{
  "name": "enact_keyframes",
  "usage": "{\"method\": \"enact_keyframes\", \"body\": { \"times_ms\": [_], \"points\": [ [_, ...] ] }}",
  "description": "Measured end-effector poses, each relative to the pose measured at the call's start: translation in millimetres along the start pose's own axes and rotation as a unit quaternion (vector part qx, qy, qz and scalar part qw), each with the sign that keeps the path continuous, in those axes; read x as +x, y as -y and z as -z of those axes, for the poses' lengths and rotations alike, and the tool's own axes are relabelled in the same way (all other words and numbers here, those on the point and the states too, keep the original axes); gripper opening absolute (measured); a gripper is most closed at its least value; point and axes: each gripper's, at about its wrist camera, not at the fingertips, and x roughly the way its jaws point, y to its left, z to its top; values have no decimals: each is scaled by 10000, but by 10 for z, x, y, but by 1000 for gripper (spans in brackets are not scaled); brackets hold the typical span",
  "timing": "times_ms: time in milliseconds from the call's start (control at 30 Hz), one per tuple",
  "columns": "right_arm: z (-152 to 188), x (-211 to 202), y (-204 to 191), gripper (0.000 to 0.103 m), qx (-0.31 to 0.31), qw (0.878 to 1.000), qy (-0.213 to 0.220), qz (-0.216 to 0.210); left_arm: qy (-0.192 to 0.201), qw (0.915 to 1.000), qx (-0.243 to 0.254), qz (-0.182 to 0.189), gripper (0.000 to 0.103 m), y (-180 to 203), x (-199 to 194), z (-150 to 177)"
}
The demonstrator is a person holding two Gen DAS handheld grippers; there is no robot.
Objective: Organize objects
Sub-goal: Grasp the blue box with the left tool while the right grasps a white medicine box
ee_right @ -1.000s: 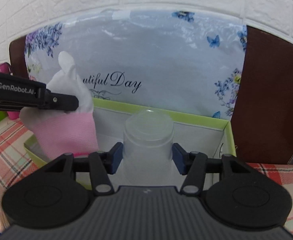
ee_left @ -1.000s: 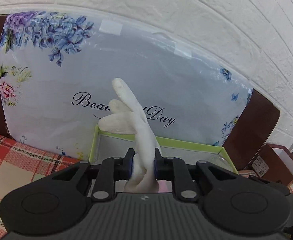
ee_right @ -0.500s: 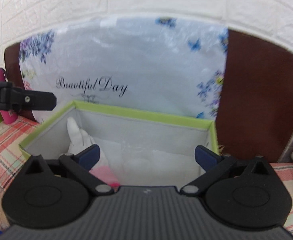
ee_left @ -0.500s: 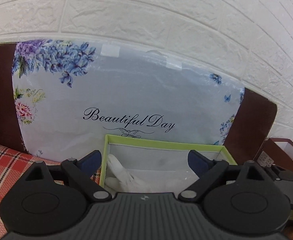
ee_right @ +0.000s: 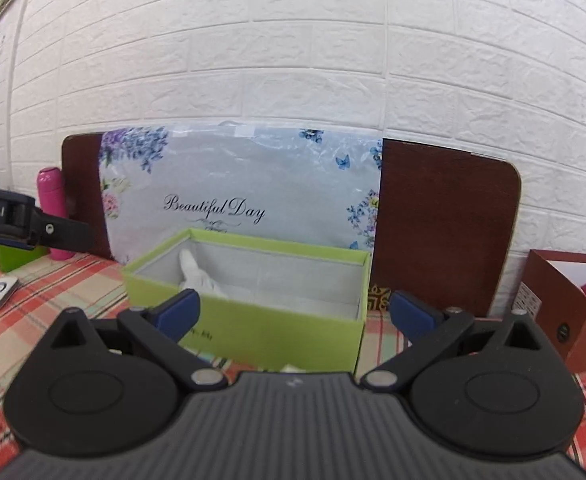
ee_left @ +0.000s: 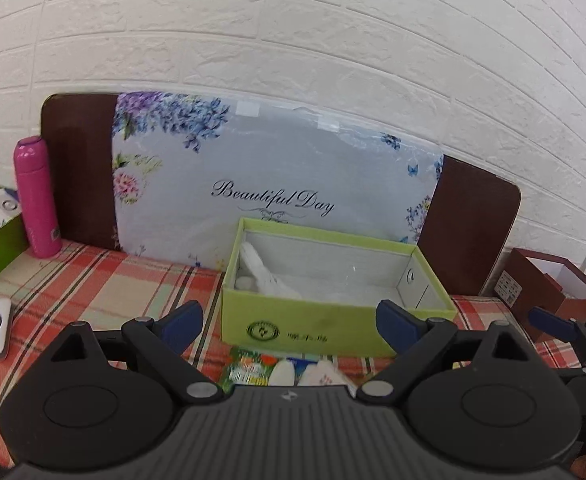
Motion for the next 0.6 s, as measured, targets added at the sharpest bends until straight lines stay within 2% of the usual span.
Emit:
{"method": "enact_keyframes", "body": {
  "times_ms": [133, 300, 467, 600],
  "points": [
    [277, -232, -168, 103, -110, 9999, -75, -50, -344, 9988, -308, -155, 96, -114, -170, 328],
    [569, -346, -486, 100, -539, 9977, -332, -228, -821, 9948, -431, -420, 96, -293, -277, 624],
    [689, -266, -873, 93, -1296, 9911, -228, -189, -902, 9921, -699, -527, 96, -434, -386, 648],
    [727, -96, -1036, 87, -1400, 9893, -378, -154, -802, 9926, -740, -526, 96, -456, -453, 633]
  ]
}}
